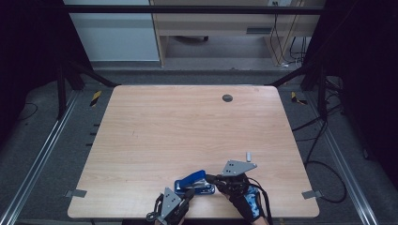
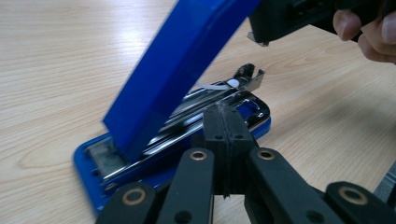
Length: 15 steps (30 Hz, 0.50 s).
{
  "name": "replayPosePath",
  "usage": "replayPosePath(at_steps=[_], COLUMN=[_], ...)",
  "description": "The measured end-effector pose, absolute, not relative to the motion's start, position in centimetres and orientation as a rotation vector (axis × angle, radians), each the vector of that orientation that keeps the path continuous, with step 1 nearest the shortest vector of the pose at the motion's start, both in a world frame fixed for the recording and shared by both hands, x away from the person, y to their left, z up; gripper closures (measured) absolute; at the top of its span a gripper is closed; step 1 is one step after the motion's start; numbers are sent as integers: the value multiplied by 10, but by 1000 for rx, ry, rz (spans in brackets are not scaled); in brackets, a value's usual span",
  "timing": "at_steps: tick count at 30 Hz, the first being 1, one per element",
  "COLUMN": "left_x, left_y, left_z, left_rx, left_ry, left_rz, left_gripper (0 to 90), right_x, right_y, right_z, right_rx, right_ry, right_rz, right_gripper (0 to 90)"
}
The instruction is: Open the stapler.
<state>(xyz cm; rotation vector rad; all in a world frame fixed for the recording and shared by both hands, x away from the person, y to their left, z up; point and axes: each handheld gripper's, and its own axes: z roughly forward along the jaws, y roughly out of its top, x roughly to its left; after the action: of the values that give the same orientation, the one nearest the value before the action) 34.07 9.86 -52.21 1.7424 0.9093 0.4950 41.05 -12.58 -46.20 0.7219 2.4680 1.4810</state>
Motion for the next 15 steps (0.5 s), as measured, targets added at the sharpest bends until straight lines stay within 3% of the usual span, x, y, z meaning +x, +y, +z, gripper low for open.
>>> replayPosePath(at_steps=[15], left_x=[343], left_y=[72], left_z=[-525], left_rx=[1769], left_ry=[907], left_rz=[527], left_gripper=[897], right_x=[410], right_y=[-125], right_z=[-462], right_rx=[724], right_ry=[2468], right_rz=[1478], right_gripper=[900])
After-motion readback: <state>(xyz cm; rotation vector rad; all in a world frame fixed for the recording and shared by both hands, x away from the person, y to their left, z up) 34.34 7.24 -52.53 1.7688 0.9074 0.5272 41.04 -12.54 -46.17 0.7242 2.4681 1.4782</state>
